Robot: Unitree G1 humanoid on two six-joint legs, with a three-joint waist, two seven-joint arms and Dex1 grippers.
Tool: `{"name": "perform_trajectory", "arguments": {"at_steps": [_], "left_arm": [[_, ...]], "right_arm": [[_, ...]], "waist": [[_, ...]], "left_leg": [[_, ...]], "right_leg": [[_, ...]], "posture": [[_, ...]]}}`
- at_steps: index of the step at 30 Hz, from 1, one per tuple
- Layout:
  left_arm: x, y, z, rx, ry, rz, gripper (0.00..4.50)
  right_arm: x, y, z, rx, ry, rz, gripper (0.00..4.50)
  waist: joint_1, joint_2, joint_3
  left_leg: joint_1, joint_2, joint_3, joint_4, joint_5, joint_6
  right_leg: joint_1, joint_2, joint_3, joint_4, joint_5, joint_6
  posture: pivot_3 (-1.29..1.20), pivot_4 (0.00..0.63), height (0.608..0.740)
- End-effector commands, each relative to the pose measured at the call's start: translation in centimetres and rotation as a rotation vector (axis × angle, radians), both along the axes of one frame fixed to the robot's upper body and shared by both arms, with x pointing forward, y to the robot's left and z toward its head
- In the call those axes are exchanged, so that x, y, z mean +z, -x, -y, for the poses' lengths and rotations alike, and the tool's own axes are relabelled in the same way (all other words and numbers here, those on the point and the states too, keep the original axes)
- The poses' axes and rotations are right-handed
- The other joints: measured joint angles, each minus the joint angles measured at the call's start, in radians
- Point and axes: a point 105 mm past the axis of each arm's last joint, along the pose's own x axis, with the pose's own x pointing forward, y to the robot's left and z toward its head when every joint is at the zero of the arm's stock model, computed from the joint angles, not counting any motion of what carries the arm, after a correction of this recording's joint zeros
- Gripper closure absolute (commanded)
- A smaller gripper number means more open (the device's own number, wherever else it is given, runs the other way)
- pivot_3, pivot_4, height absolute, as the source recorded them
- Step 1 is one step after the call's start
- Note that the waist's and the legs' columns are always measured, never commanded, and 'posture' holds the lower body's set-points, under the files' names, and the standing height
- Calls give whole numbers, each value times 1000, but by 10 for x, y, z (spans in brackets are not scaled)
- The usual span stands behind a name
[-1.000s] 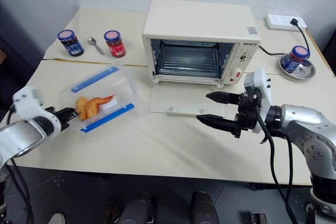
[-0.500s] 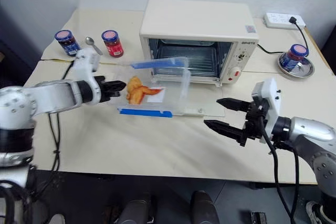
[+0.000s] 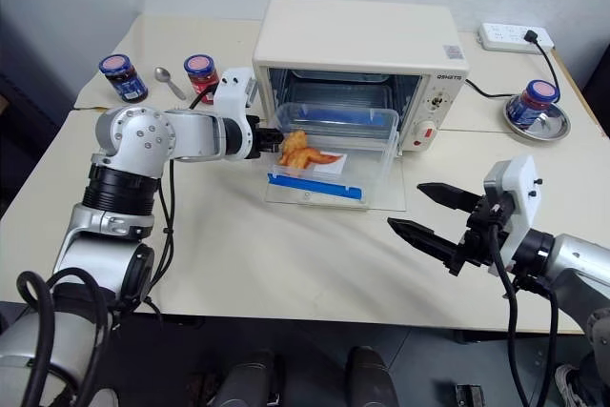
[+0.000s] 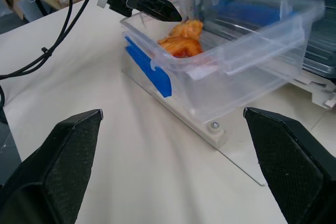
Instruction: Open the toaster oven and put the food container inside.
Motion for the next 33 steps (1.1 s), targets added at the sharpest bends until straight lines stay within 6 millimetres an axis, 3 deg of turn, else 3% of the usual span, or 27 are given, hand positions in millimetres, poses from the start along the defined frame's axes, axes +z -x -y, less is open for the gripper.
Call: {"name": "perform_trajectory", "arguments": {"at_steps": [1, 3, 8, 13, 18, 21, 24, 28, 32, 33], "left_arm": [[6, -1, -3, 5, 0, 22, 2114], [11, 0, -3, -10, 26, 43, 1636], [36, 13, -7, -84, 111, 153, 1636], [58, 32, -32, -99, 171, 294, 1636], [81, 58, -54, -220, 357, 400, 1636], [84, 84, -59, -406, 439, 406, 2178], [64, 122, -54, -668, 381, 351, 3016], [33, 134, -52, -793, 284, 263, 4384], [2, 135, -48, -896, 168, 243, 4500], [-1, 131, -47, -900, 156, 246, 4500]], "right_arm": [[10, 4, -1, 4, 0, 59, 0], [10, 3, 0, -2, 3, 60, 0], [8, 1, 1, -3, 20, 56, 0], [7, -2, 3, -3, 24, 51, 0], [9, 2, -3, 57, 25, 37, 0], [11, 7, -11, 115, 13, 23, 584], [2, 14, -25, 195, 21, -15, 1553], [-9, 14, -36, 248, 29, -49, 3085], [-18, 6, -46, 285, 29, -63, 4422], [-20, 4, -48, 293, 35, -64, 4473]], "waist": [[0, 0, 0], [0, 0, 0], [-1, 0, 0], [-4, 0, 0], [0, 0, 0], [-2, 0, 0], [-8, 0, 0], [-3, 0, 0], [-1, 0, 0], [0, 0, 0]], "left_leg": [[0, 0, 0, 0, 0, 0], [0, 0, 0, 0, 0, 0], [0, 0, 0, 0, 0, 0], [0, 1, 1, 0, 0, 0], [0, 1, 0, 2, 0, 0], [0, 1, 0, 1, 0, 0], [0, 1, 0, 1, 0, 0], [0, 1, 0, 1, 0, 0], [0, 0, 0, 2, 0, 1], [0, 1, 0, 2, 0, 1]], "right_leg": [[0, 0, 0, 0, 0, 0], [0, 0, 0, 0, 0, 0], [-1, 0, 0, 1, 0, 0], [-1, 0, 1, 1, 0, 0], [0, -1, 1, 2, 0, 0], [-1, 0, 0, 2, 0, 0], [-1, 0, 1, 2, 0, 0], [0, 0, 1, 1, 0, 0], [0, 0, 1, -2, 0, 0], [0, 0, 1, -2, 0, 0]], "posture": [[0, 150, 740], [0, 150, 740], [0, 150, 740], [0, 150, 740], [0, 150, 740], [0, 150, 740], [0, 150, 740], [0, 150, 740], [0, 150, 740], [0, 150, 740]]}}
